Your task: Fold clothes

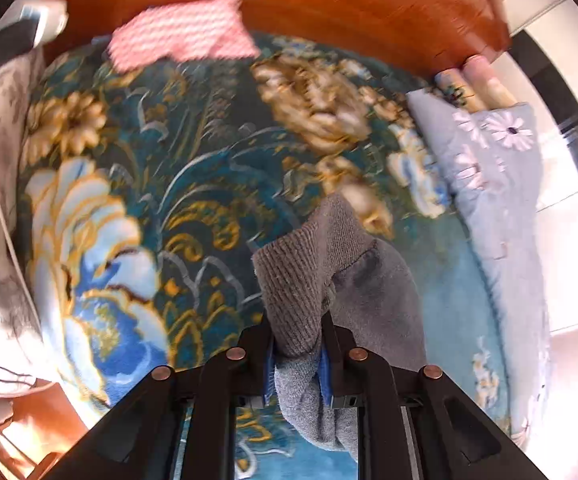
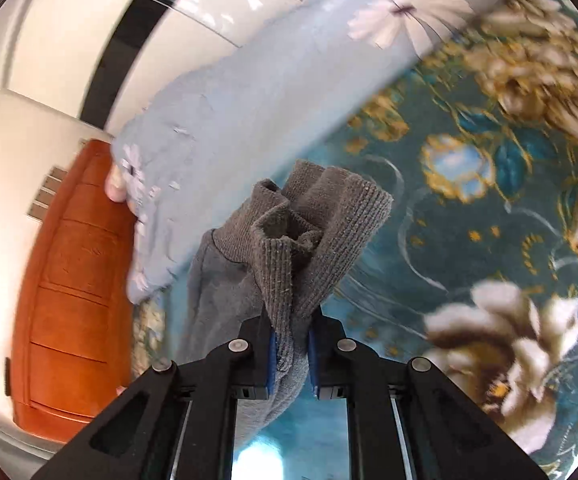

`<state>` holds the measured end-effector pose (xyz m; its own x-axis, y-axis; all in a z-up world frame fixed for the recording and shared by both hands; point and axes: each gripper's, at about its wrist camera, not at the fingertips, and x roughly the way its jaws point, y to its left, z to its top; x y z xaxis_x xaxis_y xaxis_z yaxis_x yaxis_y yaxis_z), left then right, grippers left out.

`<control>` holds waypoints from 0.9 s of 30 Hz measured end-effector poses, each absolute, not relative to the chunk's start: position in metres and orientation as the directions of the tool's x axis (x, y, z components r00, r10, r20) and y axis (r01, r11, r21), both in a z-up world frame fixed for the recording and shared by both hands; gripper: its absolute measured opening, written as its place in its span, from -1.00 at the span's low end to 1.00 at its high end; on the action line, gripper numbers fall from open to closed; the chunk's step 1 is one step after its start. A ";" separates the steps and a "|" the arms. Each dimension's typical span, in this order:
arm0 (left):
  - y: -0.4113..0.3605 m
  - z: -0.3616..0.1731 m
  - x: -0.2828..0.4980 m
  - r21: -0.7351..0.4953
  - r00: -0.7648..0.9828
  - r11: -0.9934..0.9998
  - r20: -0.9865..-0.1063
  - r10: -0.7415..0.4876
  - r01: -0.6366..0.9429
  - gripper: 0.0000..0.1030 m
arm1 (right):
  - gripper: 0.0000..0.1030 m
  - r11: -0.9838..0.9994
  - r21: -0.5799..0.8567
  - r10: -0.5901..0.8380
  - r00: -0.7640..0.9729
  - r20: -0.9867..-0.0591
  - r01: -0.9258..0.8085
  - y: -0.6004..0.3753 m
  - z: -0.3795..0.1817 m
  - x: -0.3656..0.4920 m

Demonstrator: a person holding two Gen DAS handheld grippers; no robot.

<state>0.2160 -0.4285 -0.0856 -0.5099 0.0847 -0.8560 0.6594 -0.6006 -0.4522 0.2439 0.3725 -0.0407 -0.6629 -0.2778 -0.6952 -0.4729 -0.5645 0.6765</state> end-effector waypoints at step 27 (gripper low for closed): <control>-0.277 -0.024 0.298 -0.206 -0.430 -0.720 -0.892 -0.140 0.663 -0.18 | -0.27 -0.510 0.674 -0.337 -0.596 -0.728 -0.535 0.363 -0.104 0.301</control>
<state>0.2976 -0.2773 -0.0243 -0.4301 -0.1401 -0.8919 0.6627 -0.7199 -0.2064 0.3013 0.3628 -0.1040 -0.5964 -0.3374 -0.7283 -0.5346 -0.5099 0.6739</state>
